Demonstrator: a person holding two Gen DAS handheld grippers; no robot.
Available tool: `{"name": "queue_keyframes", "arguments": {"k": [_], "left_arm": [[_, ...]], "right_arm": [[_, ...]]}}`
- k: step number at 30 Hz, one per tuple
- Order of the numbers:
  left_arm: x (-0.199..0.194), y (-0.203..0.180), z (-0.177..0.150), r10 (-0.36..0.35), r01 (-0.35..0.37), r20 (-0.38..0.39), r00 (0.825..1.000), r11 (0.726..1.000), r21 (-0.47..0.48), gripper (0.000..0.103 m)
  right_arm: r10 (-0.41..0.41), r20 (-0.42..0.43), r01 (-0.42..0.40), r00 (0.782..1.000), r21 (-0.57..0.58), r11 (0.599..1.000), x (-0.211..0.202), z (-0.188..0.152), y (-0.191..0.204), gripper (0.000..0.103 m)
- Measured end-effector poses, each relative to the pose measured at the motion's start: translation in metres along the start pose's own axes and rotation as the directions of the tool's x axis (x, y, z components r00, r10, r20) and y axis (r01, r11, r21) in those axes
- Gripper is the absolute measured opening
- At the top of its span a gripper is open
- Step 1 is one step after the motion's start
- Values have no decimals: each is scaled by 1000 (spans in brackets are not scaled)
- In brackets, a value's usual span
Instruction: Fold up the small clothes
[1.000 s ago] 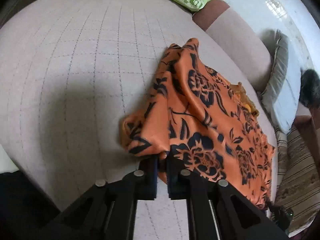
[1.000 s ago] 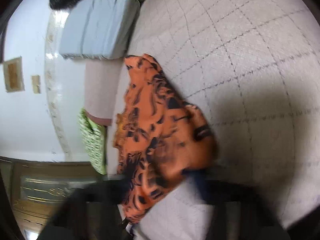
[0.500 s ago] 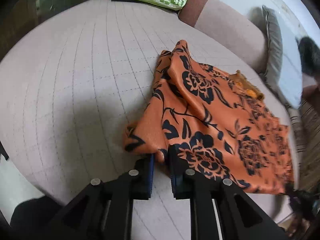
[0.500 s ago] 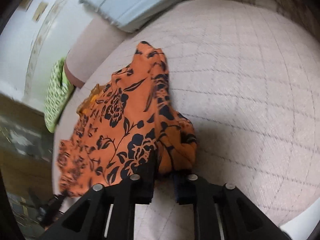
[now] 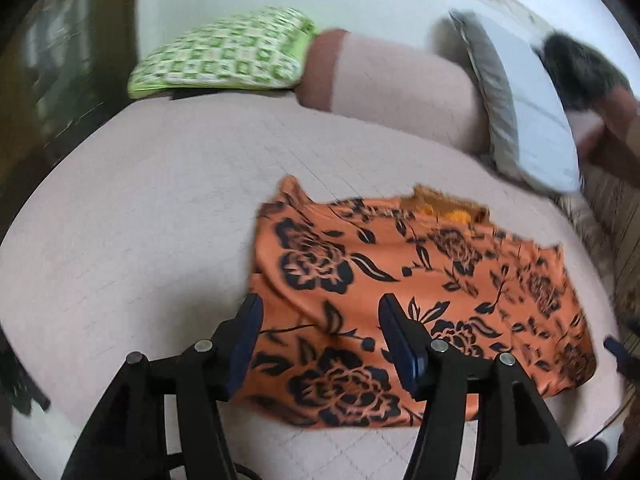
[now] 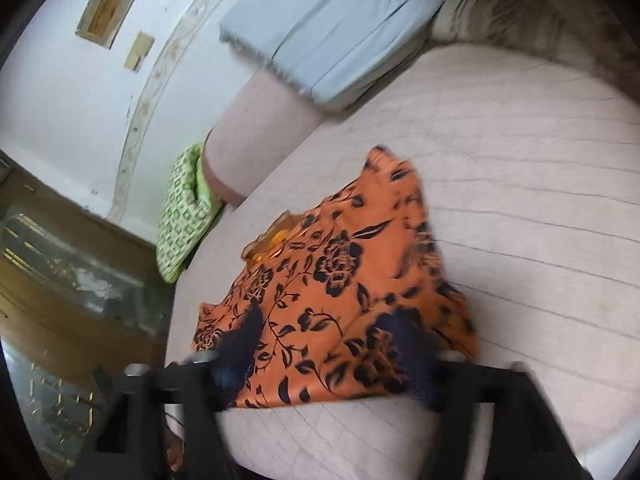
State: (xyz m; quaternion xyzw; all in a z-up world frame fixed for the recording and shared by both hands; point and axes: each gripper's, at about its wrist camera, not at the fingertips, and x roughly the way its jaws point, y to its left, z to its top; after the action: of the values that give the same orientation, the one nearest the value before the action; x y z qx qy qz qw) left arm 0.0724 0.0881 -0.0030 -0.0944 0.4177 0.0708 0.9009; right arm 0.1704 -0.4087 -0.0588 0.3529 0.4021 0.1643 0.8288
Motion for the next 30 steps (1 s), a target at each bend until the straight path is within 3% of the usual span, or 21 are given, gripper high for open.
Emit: {"name": "queue_keyframes", "arguments": {"k": [2,3,4,5,6,8,11,13,14,16,20,21,23,24,25,27,30], "left_arm": [[27,-4,-5,27,-24,-64,998,999,45,61],[42,0,-9,56,-50,-113,992,997,54,61],[55,7,-13,99,-92,-158,982,994,51,61],[64,18,-17,101,-98,-184,978,995,29,64],[60,22,-18,75,-74,-155,985,997,10,64],[52,17,-13,91,-88,-155,984,996,25,64],[34,6,0,54,-52,-91,994,998,30,64],[26,-3,13,21,-19,-43,999,999,47,64],[26,-8,22,8,-6,-23,1000,998,61,65],[34,-11,33,-7,8,-17,1000,997,74,65],[81,4,51,-24,28,-111,994,999,32,65],[91,10,49,4,1,-132,991,999,37,65],[112,20,47,42,-32,-194,980,998,54,65],[109,20,47,32,-21,-180,983,998,64,65],[103,19,49,39,-28,-154,987,997,76,65],[87,17,55,49,-42,-88,995,995,88,65],[65,18,68,-6,6,9,1000,997,78,65]], "right_arm": [[-81,-65,86,995,68,994,27,2,-30,72],[-96,-72,102,993,93,990,30,2,-43,65],[-89,-63,97,994,134,986,28,1,-56,44],[-86,-58,94,995,160,983,25,1,-62,36],[-81,-46,88,996,169,982,19,2,-64,34],[-107,-46,112,993,113,987,14,5,-54,36],[-44,-28,44,999,9,999,7,18,-28,39],[-30,-14,29,999,-36,999,11,26,-13,61],[-17,-22,16,1000,-63,998,19,33,-4,64],[16,-56,-21,998,-83,996,40,47,7,64],[57,-130,-63,990,-35,997,85,73,-4,64],[37,-153,-43,988,-36,998,92,76,-9,64],[-133,-136,129,982,-40,991,103,83,-27,61],[-128,-131,128,983,-9,992,102,87,-32,48],[-119,-122,120,985,4,993,98,89,-32,46],[-123,-72,118,990,-61,991,87,91,-18,47],[-143,-15,140,990,-110,984,80,100,-3,51]]}}
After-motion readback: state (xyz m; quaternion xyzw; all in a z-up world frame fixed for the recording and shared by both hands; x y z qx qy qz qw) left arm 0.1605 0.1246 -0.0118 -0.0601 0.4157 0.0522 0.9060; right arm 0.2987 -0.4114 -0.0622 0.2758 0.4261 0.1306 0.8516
